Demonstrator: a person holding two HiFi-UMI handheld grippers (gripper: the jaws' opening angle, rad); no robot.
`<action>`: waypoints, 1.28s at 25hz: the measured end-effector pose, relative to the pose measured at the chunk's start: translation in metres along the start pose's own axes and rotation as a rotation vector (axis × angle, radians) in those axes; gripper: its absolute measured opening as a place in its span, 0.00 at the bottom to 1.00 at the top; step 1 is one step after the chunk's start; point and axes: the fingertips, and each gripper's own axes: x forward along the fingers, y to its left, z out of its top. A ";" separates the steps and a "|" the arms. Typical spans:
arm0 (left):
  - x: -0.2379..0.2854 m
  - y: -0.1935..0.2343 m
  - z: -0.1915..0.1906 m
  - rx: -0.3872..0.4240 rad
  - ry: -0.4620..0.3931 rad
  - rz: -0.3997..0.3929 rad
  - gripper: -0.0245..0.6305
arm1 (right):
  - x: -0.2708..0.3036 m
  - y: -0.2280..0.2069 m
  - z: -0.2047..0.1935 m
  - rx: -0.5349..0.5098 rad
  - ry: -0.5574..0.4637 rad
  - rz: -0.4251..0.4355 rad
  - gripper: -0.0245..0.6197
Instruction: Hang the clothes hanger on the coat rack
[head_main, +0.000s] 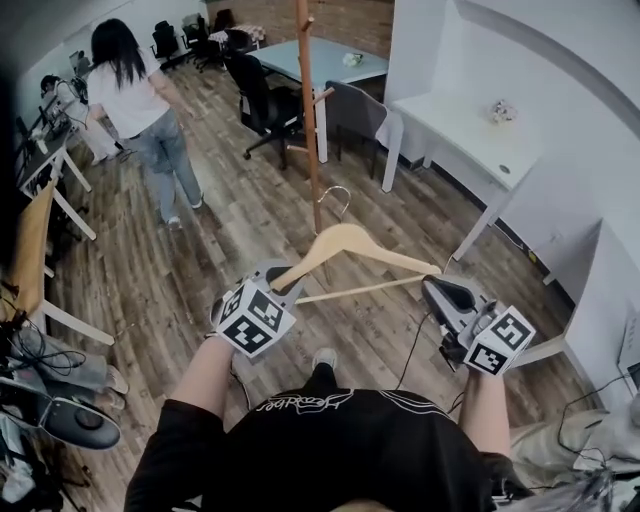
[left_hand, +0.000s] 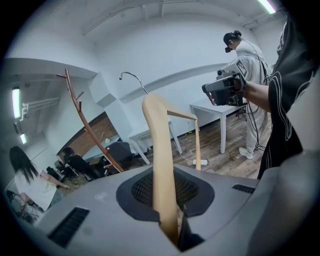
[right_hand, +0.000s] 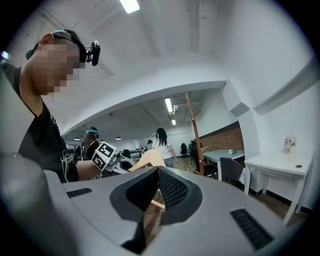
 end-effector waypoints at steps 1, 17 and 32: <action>0.014 0.012 0.000 0.000 0.006 -0.006 0.10 | 0.011 -0.015 -0.001 0.008 0.002 -0.003 0.10; 0.151 0.265 0.010 0.028 -0.003 0.032 0.10 | 0.211 -0.200 0.039 0.024 0.029 -0.013 0.10; 0.138 0.343 0.042 0.031 -0.106 0.076 0.10 | 0.259 -0.208 0.073 -0.047 0.014 0.068 0.10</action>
